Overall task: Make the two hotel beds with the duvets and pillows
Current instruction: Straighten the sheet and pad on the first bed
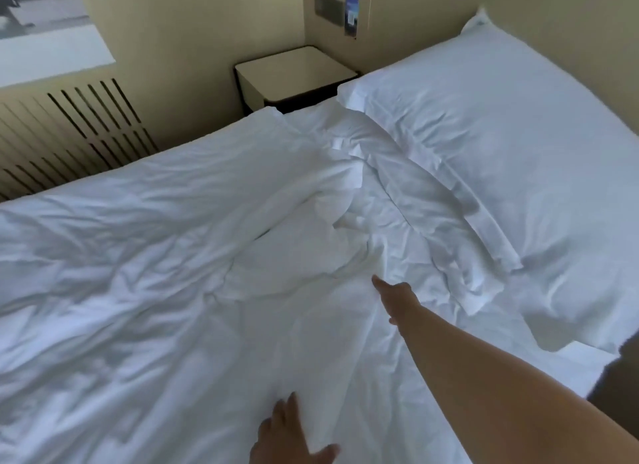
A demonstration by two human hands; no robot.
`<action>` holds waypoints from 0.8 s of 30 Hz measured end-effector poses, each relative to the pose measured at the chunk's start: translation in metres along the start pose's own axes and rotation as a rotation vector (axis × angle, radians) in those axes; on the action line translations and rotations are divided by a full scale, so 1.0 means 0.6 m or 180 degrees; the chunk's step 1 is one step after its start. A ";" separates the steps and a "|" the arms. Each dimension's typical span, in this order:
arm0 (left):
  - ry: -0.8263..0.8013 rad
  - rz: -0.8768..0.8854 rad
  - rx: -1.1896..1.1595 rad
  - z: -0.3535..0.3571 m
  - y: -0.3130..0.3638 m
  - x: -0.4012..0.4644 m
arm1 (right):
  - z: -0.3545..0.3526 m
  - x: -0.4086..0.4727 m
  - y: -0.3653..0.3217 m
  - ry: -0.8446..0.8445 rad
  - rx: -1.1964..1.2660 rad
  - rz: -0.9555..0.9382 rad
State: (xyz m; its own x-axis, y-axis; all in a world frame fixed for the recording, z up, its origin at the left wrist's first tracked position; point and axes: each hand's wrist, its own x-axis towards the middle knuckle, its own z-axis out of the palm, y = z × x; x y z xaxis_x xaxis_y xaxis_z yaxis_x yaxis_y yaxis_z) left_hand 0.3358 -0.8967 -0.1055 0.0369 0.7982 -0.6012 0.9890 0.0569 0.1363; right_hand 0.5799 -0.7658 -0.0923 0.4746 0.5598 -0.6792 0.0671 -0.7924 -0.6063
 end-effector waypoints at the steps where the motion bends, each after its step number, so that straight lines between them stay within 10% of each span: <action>1: -0.0129 -0.0083 0.0144 0.008 0.007 0.007 | 0.014 0.014 -0.001 -0.0129 0.0161 0.0095; 6: 0.0299 0.0126 0.0584 0.032 -0.001 0.034 | 0.080 0.063 0.016 -0.0327 0.0783 0.0098; 14: -0.0114 0.0191 -0.1143 -0.012 -0.050 -0.010 | 0.003 -0.026 0.030 0.0878 0.0304 -0.0849; 24: -0.0441 0.0546 -0.1310 0.000 -0.068 -0.148 | -0.118 -0.259 0.192 0.1816 -0.0105 -0.1082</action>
State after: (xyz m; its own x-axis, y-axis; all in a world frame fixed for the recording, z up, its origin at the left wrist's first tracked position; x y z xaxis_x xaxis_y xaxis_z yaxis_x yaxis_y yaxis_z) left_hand 0.2919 -0.9699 -0.0578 0.2416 0.7308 -0.6384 0.8290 0.1865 0.5272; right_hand 0.5761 -0.9613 -0.0270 0.8118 0.5711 -0.1215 0.3175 -0.6065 -0.7290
